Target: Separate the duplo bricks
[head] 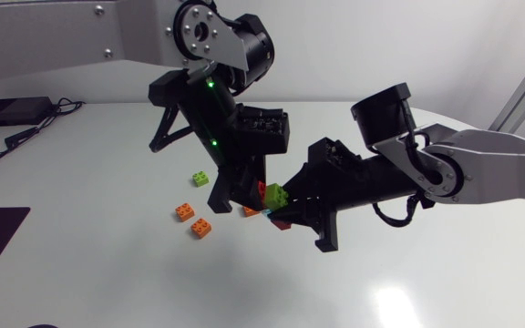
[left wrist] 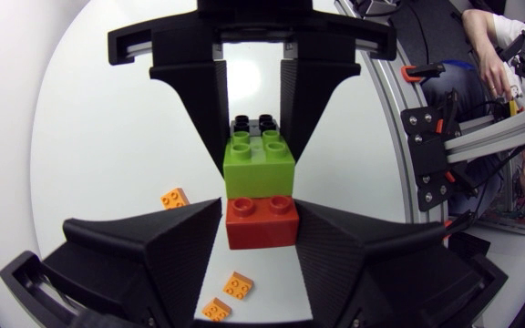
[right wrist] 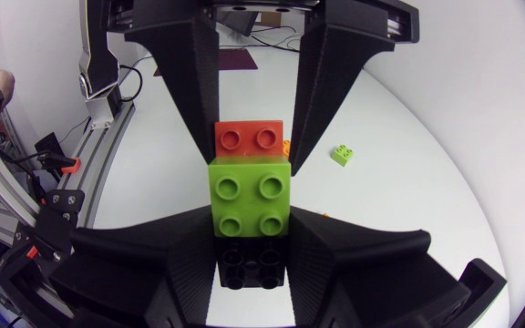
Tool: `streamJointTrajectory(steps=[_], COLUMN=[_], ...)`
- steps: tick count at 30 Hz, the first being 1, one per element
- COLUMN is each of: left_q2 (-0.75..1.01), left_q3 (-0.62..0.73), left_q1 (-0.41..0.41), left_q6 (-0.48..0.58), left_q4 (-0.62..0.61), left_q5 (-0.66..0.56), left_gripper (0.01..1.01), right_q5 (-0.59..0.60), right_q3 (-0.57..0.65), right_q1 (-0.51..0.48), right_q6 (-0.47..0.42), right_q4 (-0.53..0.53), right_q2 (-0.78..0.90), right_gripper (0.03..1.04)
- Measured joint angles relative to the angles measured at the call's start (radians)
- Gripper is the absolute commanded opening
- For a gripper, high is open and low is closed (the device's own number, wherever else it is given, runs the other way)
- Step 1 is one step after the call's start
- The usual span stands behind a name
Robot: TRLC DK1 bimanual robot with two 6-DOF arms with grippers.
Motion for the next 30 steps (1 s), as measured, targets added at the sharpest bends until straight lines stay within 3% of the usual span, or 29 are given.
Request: streamJointTrajectory(steps=[15, 23, 27, 30], left_q2=[-0.008, -0.047, -0.047, -0.048], left_q3=[-0.05, -0.176, -0.214, -0.254], left_q1=[-0.014, -0.032, -0.003, 0.069], left_q6=[0.0, 0.016, 0.027, 0.026], left_q4=[0.037, 0.097, 0.163, 0.254], left_q5=[-0.02, -0.084, -0.086, 0.005], left_gripper=[0.336, 0.338, 0.339, 0.339], right_q5=[0.045, -0.093, -0.12, -0.142], right_q3=[-0.01, 0.012, 0.03, 0.031], right_q1=[0.019, -0.048, -0.091, -0.142], right_q6=[0.019, 0.018, 0.015, 0.014], right_q4=[-0.007, -0.078, -0.086, -0.093], right_q2=[-0.004, -0.005, -0.007, -0.014], right_gripper=[0.16, 0.16, 0.16, 0.16])
